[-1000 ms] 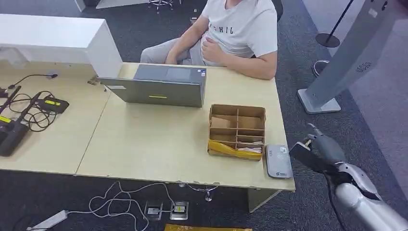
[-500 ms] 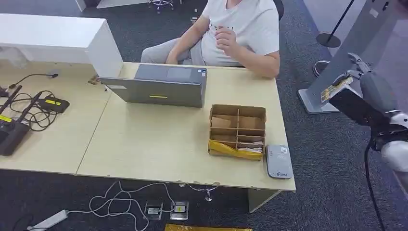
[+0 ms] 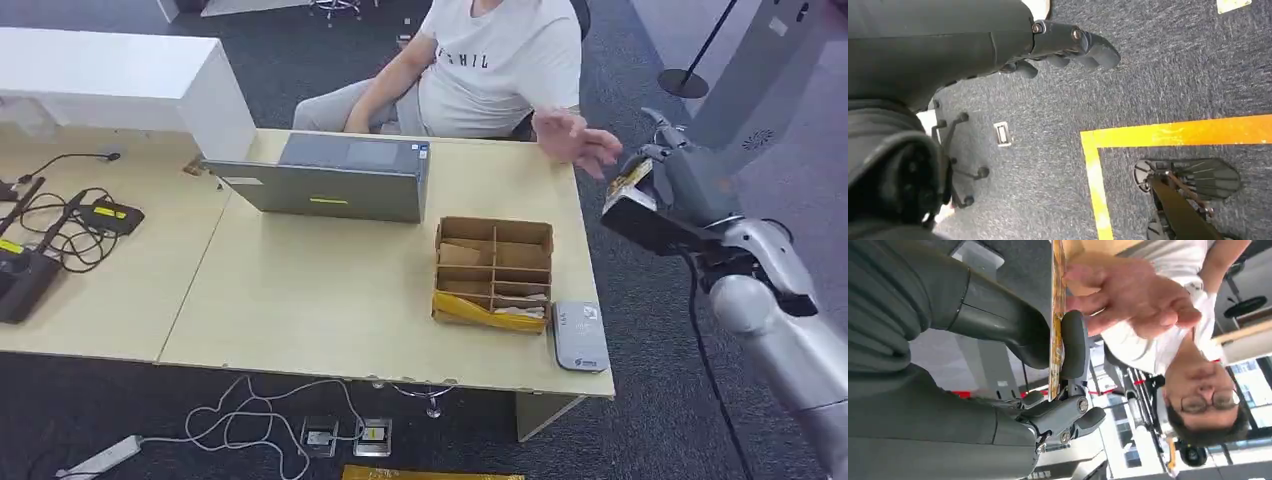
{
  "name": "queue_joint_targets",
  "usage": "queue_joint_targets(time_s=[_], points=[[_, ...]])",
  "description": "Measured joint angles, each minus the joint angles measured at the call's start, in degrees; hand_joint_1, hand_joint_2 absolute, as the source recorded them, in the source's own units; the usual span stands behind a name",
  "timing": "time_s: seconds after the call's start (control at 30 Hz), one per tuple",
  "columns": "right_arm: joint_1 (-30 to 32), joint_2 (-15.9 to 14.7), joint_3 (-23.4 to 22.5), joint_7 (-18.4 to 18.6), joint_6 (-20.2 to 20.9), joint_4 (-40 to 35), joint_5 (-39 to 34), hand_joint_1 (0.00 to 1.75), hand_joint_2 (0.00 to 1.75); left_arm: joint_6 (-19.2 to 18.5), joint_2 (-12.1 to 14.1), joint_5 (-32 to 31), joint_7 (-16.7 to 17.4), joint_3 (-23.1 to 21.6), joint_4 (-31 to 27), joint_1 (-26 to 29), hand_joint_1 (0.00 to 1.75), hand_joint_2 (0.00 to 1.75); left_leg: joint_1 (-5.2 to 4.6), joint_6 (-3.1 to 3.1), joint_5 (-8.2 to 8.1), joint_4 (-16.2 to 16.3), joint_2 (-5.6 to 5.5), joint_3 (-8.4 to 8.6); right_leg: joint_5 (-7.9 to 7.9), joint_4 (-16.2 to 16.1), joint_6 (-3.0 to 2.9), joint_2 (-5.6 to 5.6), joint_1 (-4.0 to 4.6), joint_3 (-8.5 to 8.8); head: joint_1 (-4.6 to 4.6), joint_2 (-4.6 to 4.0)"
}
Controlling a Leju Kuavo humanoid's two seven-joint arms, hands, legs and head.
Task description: Pass the card to the sensor for recognition and then transmit it.
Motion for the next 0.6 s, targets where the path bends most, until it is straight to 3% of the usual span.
queue_joint_targets(time_s=[0.13, 0.5, 0.57, 0.6], points=[[-0.34, 2.97, 1.46, -0.44, -0.06, 3.76, 0.70, 1.75, 1.75, -0.17, 0.07, -0.30, 0.24, -0.83, 0.00, -0.07, 0.00, 0.00, -0.01, 0.00, 0.00, 0.00, -0.02, -0.02, 0.00, 0.00, 0.00, -0.01, -0.01, -0.02, 0.02, 0.00], [-1.43, 6.99, 3.56, -0.90, -0.70, 8.91, 1.83, 1.75, 1.75, -0.28, 0.20, -0.66, 0.37, -1.79, 0.02, -0.07, 0.00, 0.00, -0.01, 0.00, 0.00, 0.00, -0.04, -0.01, 0.00, -0.01, 0.00, -0.02, -0.01, -0.02, 0.02, 0.00], [-1.61, 7.41, 3.56, -1.03, -0.87, 9.57, 2.30, 1.47, 1.75, -0.37, 0.20, -0.72, 0.28, -2.03, 0.02, -0.07, 0.00, 0.00, -0.01, 0.00, 0.00, 0.00, -0.04, 0.00, 0.00, -0.01, 0.00, -0.02, -0.01, -0.02, 0.02, 0.00], [-1.64, 7.56, 3.50, -1.03, -0.92, 9.85, 2.73, 0.24, 1.75, -0.39, 0.20, -0.90, 0.20, -2.16, 0.02, -0.07, 0.00, 0.00, -0.01, 0.00, 0.00, 0.00, -0.04, 0.01, 0.00, -0.01, 0.00, -0.03, -0.01, -0.02, 0.02, 0.00]])
